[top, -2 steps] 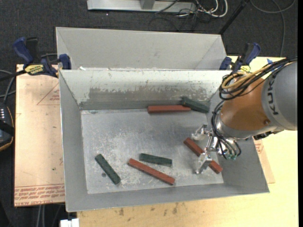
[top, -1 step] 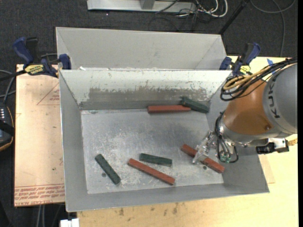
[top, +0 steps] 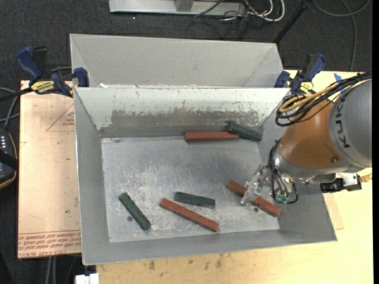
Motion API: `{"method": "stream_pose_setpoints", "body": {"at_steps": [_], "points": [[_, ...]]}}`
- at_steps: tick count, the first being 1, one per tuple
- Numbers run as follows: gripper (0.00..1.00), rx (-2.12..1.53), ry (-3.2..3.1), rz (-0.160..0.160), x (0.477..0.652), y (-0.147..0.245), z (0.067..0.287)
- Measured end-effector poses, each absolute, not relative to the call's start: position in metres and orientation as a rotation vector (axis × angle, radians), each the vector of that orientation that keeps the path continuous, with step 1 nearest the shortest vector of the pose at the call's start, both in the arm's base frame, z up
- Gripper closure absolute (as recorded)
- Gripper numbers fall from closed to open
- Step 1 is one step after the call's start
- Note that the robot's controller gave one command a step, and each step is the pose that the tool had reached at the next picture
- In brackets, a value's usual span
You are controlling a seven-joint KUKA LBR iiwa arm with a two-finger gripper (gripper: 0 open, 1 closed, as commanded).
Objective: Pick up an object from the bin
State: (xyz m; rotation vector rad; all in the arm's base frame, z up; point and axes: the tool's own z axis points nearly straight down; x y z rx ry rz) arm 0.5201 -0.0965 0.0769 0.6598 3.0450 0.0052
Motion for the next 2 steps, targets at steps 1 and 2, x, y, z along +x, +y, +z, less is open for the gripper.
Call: {"method": "stream_pose_setpoints", "body": {"at_steps": [1, 2], "points": [[1.0, 0.66, 3.05, 0.005, 0.519, -0.096, 0.079], [1.0, 0.662, 3.073, 0.002, 0.514, -0.096, 0.094]]}}
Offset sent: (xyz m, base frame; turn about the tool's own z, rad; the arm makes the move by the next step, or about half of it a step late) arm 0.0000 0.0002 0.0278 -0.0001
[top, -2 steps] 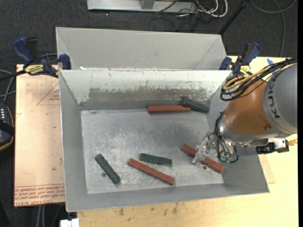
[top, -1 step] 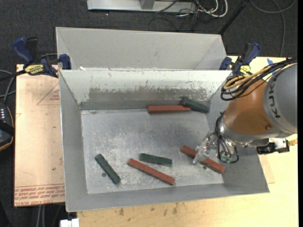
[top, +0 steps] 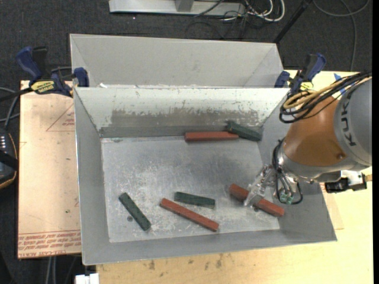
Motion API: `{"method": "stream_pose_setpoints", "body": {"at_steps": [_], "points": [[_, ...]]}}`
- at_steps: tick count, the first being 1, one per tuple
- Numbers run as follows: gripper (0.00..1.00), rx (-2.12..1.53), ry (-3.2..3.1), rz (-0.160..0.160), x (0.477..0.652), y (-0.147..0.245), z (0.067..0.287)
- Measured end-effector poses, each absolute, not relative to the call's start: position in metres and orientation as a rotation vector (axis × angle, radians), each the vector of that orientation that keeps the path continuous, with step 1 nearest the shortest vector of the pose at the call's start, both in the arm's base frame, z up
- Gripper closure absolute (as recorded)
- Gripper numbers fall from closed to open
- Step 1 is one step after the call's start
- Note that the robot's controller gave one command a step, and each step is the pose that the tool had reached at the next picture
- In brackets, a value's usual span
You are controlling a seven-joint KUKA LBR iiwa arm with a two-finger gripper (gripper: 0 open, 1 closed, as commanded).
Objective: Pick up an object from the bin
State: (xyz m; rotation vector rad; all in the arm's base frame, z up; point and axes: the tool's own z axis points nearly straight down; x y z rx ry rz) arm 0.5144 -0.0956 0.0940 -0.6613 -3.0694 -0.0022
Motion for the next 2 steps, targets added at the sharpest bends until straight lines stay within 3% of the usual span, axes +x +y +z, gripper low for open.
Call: {"method": "stream_pose_setpoints", "body": {"at_steps": [2], "points": [[1.0, -0.663, -3.076, -0.002, 0.5178, -0.0961, 0.1174]]}}
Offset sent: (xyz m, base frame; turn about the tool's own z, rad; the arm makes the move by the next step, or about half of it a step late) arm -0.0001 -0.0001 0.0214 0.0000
